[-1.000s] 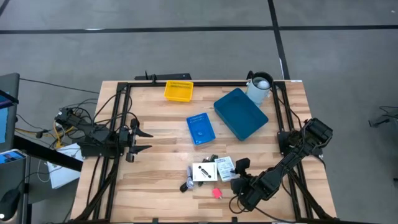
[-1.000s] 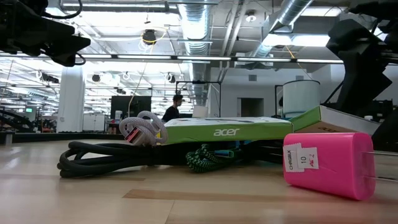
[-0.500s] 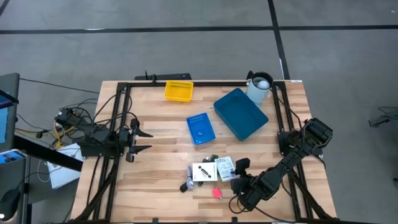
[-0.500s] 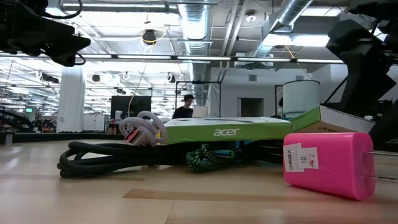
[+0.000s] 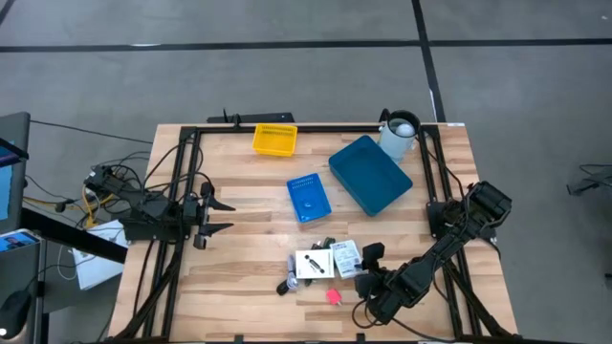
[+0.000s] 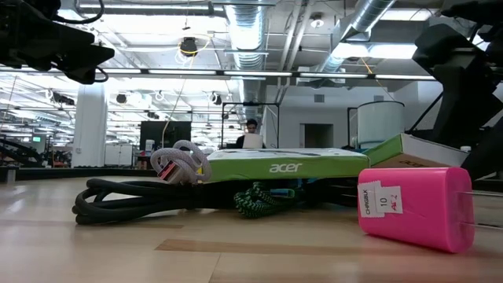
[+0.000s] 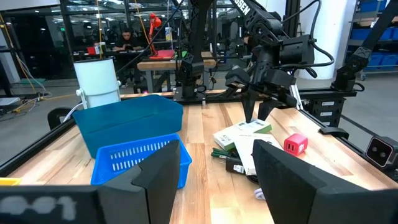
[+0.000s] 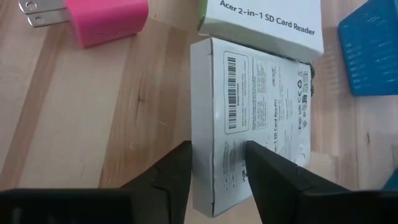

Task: Pick and place items into bin
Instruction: Put the white card reader box into the yellow bin

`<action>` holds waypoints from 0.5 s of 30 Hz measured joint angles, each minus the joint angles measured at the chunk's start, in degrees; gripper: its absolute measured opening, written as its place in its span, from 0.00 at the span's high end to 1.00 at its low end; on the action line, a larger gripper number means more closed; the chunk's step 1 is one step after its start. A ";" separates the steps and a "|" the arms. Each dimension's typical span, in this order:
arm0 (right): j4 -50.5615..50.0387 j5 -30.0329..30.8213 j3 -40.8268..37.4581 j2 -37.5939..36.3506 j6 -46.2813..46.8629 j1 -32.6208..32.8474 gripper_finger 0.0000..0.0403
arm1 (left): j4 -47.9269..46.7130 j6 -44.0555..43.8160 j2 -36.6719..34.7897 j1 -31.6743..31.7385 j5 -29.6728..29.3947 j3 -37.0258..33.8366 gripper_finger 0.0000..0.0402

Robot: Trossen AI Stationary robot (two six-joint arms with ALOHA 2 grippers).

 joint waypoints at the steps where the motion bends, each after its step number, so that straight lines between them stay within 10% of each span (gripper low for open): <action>1: 0.02 0.00 0.00 0.00 0.02 0.00 0.66 | 0.00 -0.01 -0.02 0.01 -0.02 0.01 0.52; 15: 0.00 0.07 0.00 0.00 0.47 0.00 0.71 | 0.00 -0.01 -0.01 0.00 0.00 0.01 0.52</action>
